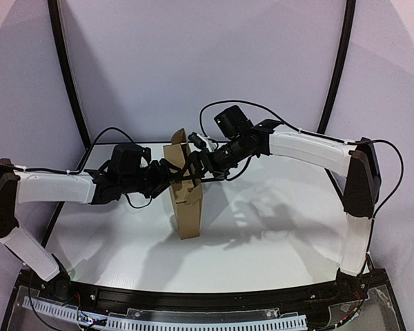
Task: Fold the paper box
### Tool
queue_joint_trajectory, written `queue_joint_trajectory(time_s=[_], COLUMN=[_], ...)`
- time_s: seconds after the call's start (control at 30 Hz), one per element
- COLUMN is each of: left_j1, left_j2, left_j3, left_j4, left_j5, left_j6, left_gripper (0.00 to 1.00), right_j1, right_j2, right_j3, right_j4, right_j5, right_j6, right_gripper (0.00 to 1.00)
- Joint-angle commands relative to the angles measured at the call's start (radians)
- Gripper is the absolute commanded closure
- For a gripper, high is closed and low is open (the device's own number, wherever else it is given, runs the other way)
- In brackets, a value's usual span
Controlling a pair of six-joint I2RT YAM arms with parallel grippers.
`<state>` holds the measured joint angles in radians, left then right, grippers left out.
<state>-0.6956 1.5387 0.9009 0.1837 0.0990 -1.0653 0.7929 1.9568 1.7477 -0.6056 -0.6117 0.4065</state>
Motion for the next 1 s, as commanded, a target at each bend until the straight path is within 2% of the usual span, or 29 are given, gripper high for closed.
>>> queue_joint_trajectory(time_s=[0.0,0.2,0.5,0.6,0.7,0.73,0.87,0.97], left_j1=[-0.053,-0.085,-0.105,-0.105,-0.105,-0.105,-0.105,-0.105], left_j2=[-0.018,-0.009,-0.009,-0.023,-0.017,-0.013,-0.014,-0.030], left_j3=[0.019,0.033,0.034,0.003,0.005,0.005,-0.019,-0.048], left_j4=[-0.053,-0.080,-0.099,-0.048,-0.007,-0.002,0.047,0.077], left_j5=[-0.024,-0.100,-0.194,-0.200,-0.169,-0.163,-0.163,-0.177], left_j6=[-0.035,-0.081,-0.154,-0.173,-0.152,-0.148,-0.147,-0.153], left_gripper=[0.32,0.33,0.41,0.41,0.42,0.42,0.39,0.37], right_j1=[0.029,0.036,0.045,0.046,0.046,0.046,0.034,0.003], right_j2=[0.033,0.047,0.028,0.048,0.062,0.062,0.032,-0.005], right_j3=[0.045,0.042,0.031,0.054,0.038,0.038,0.064,0.042], right_j4=[0.075,0.110,0.112,0.084,0.099,0.096,-0.029,-0.019], right_j5=[0.004,0.012,0.082,0.005,-0.178,-0.177,0.094,0.149], right_j6=[0.020,0.050,0.035,-0.021,-0.098,-0.104,-0.193,-0.173], right_gripper=[0.05,0.06,0.06,0.08,0.09,0.09,0.04,0.02])
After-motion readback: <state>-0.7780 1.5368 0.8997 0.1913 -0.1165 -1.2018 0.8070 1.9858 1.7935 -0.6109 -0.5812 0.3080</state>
